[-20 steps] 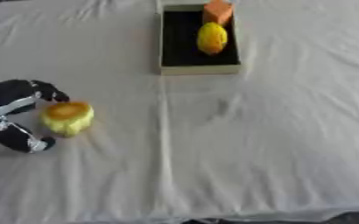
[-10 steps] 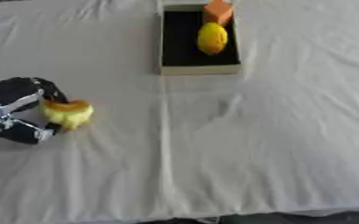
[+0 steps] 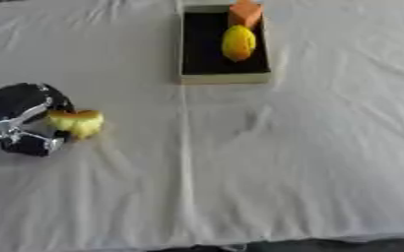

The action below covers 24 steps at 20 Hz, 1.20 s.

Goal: Pick up objects on the table and place them in the box.

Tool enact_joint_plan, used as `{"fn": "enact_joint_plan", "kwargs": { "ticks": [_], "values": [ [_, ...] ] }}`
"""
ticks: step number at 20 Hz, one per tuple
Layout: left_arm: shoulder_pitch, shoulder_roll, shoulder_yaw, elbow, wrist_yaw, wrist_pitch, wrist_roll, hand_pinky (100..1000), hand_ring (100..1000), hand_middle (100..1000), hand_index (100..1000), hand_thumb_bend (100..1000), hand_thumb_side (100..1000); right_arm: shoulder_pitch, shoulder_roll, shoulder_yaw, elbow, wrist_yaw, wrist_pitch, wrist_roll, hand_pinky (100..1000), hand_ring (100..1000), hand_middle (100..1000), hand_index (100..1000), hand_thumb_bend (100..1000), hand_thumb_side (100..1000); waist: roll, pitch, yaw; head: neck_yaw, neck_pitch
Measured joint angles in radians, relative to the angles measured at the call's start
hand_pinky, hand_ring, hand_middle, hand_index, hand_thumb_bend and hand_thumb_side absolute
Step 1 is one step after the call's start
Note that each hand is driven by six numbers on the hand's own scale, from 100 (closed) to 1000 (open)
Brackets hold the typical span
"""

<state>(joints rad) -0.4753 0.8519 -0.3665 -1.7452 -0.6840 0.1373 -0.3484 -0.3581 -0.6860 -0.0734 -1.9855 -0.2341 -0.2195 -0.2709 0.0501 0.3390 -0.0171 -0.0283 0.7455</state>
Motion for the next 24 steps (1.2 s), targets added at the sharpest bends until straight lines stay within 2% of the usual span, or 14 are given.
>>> {"fn": "enact_joint_plan", "kwargs": {
  "ticks": [3,6,10,13,18,21,24],
  "values": [
    [-0.052,-0.001,0.029,-0.083,0.007,0.006,0.018,730,586,498,557,100,100,0.005,0.000,0.000,0.000,0.000,-0.002,-0.005,971,852,665,844,100,540,0.000,0.000,0.005,-0.002,0.000],
    [-0.143,-0.023,0.044,-0.149,0.007,0.010,0.017,726,580,495,556,100,100,0.005,-0.004,0.000,0.000,0.000,-0.006,-0.009,970,852,666,844,100,538,0.000,-0.008,0.008,-0.004,0.000],
    [-0.280,-0.091,0.037,-0.145,0.005,0.011,-0.004,722,574,494,560,100,100,0.000,-0.009,0.001,0.000,0.001,-0.011,-0.013,969,852,666,843,100,537,0.000,-0.015,0.011,-0.005,0.000],
    [-0.383,-0.193,0.017,-0.055,-0.002,0.005,-0.028,714,566,489,560,100,111,-0.004,-0.014,0.001,0.000,0.001,-0.012,-0.013,968,852,666,843,100,537,-0.003,-0.018,0.012,-0.005,0.000],
    [-0.544,-0.433,0.020,0.212,-0.104,-0.011,-0.012,712,565,486,561,100,122,-0.024,-0.014,0.010,0.000,-0.002,-0.016,-0.009,967,852,668,843,100,536,-0.018,-0.019,0.005,0.005,0.000],
    [-0.594,-0.558,0.051,0.365,-0.207,-0.026,0.038,711,566,487,563,100,128,-0.039,-0.014,0.015,0.000,-0.008,-0.019,-0.003,967,852,668,843,100,536,-0.021,-0.019,-0.004,0.014,-0.005],
    [-0.608,-0.646,0.083,0.483,-0.300,-0.039,0.092,709,566,489,567,100,130,-0.052,-0.013,0.019,0.000,-0.015,-0.020,0.001,967,852,668,843,100,537,-0.022,-0.014,-0.010,0.021,-0.010]
  ]
}}
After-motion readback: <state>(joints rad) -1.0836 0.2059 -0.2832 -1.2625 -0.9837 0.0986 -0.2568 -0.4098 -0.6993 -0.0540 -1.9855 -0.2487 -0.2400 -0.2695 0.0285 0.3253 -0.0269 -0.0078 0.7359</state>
